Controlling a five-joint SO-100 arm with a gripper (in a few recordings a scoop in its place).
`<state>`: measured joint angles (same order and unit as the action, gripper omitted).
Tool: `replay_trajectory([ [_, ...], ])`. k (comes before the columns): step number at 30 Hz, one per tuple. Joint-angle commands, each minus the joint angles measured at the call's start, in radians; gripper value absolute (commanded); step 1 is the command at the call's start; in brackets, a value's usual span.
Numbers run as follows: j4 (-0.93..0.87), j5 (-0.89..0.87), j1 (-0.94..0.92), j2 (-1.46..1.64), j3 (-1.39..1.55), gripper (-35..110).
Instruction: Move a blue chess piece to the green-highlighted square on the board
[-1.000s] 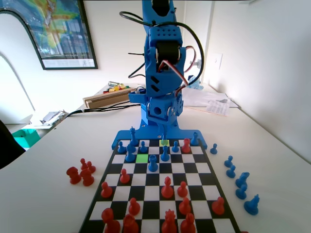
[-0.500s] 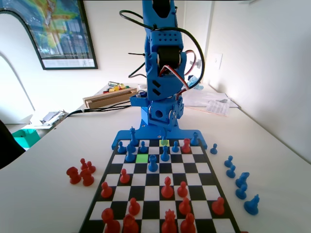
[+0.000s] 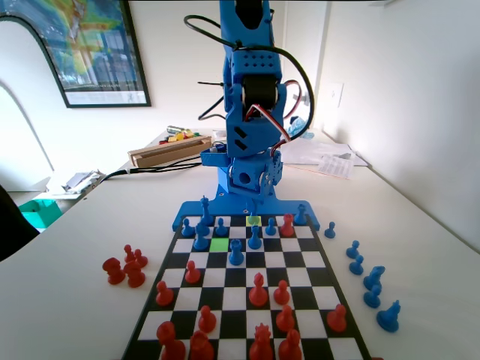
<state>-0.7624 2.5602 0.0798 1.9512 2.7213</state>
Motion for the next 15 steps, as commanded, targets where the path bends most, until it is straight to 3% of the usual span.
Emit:
replay_trajectory([
  [1, 0.006, 0.009, 0.008, 0.006, 0.012, 12],
  [15, 0.028, 0.002, 0.012, 0.006, 0.031, 2],
])
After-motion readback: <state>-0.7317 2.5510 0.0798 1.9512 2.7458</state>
